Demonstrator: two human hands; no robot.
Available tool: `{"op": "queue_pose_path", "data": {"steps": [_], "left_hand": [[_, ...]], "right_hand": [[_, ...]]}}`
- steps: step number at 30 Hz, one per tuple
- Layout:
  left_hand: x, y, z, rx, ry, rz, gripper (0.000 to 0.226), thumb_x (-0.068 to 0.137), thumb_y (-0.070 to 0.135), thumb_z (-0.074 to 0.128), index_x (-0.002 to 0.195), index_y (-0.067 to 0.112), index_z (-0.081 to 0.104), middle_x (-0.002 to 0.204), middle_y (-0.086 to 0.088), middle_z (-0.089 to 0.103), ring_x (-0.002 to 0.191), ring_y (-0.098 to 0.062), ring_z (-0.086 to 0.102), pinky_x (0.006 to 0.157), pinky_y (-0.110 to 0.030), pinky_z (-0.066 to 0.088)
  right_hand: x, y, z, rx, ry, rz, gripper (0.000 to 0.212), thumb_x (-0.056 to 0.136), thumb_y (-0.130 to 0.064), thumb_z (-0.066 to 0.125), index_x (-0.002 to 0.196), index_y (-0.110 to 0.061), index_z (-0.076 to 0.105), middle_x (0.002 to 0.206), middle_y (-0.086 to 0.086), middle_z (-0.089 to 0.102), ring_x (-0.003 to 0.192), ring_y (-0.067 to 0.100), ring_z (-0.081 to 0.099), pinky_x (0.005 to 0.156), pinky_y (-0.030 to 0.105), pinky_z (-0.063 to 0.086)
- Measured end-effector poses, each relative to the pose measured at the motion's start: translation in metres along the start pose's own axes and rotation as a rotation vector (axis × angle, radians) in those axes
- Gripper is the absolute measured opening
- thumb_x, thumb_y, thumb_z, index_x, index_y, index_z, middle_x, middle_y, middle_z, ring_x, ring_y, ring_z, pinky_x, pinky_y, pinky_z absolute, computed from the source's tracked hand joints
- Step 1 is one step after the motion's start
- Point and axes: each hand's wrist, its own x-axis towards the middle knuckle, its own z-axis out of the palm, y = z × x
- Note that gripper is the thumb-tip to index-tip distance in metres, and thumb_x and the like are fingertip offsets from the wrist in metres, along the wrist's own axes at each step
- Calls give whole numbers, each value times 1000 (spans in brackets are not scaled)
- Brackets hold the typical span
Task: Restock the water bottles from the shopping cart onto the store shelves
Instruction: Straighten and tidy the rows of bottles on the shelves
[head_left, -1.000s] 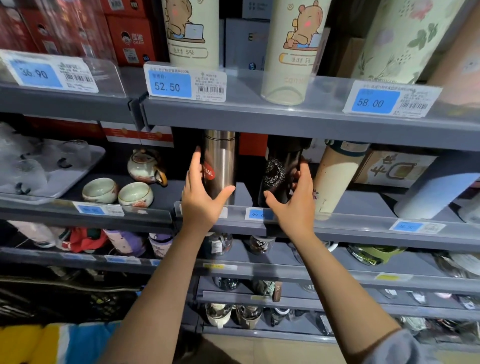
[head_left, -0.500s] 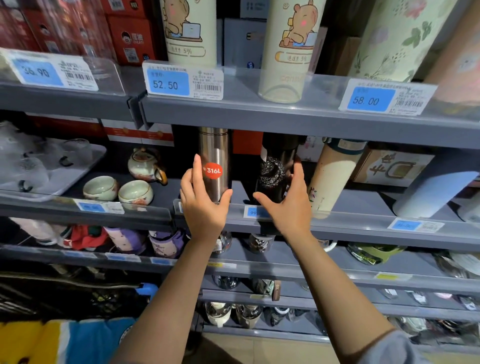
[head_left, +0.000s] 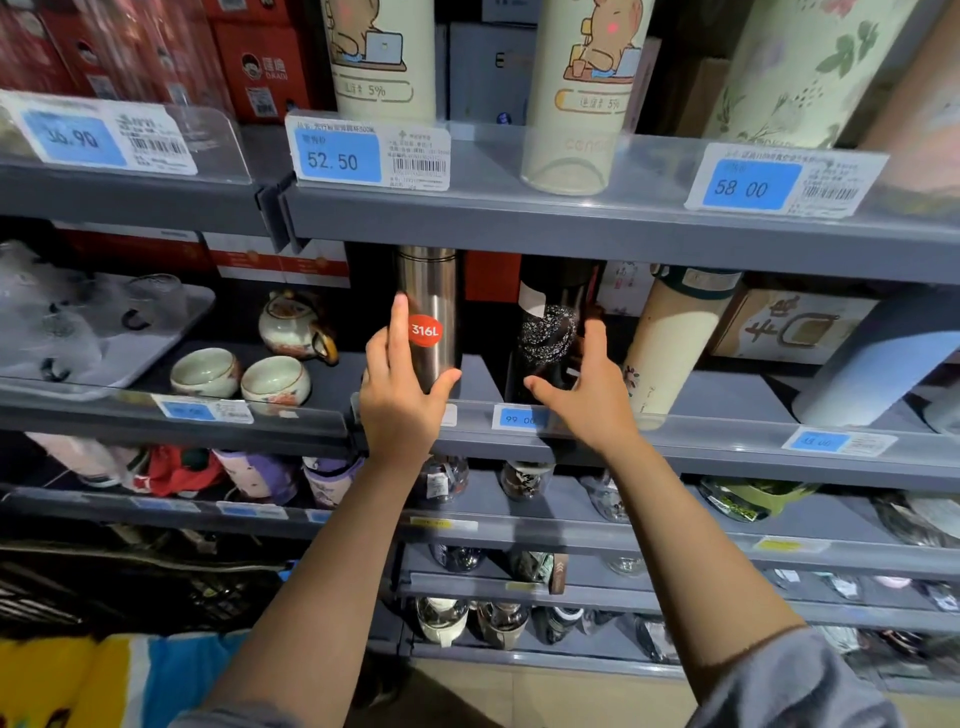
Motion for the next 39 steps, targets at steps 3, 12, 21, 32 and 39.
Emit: {"op": "queue_pose_path", "data": {"steps": [3, 12, 21, 32, 39], "left_hand": [[0, -2, -1, 7, -4, 14, 95, 74, 37, 78, 147, 21, 19, 117, -15, 56, 93, -24, 60, 72, -40, 57], [1, -8, 0, 35, -31, 22, 93, 76, 41, 76, 147, 17, 20, 115, -16, 56, 91, -26, 61, 68, -41, 58], [1, -7, -1, -27, -38, -5, 96, 76, 39, 76, 148, 22, 16, 117, -17, 54, 93, -28, 60, 69, -43, 57], [-9, 2, -4, -191, -10, -88, 85, 80, 29, 74, 148, 15, 25, 139, -21, 38, 121, -33, 48, 102, -37, 44], [-45, 86, 19, -292, -43, 107, 34, 83, 12, 61, 116, 4, 62, 117, -14, 57, 109, -25, 55, 98, -36, 44]], "right_hand": [[-8, -6, 6, -26, 55, -16, 82, 80, -35, 74, 141, -16, 23, 138, 8, 46, 124, 26, 47, 91, 33, 42], [-14, -25, 27, -37, 242, 14, 91, 84, -24, 72, 151, -15, 12, 144, 8, 38, 127, 22, 43, 89, 21, 34], [-12, -19, 21, -25, 169, -37, 91, 82, -25, 73, 150, -16, 13, 140, 5, 41, 120, 20, 46, 85, 21, 34], [-17, -16, 14, -29, 159, -60, 94, 81, -31, 75, 150, -20, 12, 144, 4, 37, 128, 17, 41, 95, 27, 38], [-69, 33, -48, -103, 319, -100, 48, 87, -17, 67, 132, -15, 49, 120, -1, 54, 108, 12, 52, 88, 31, 47]]}}
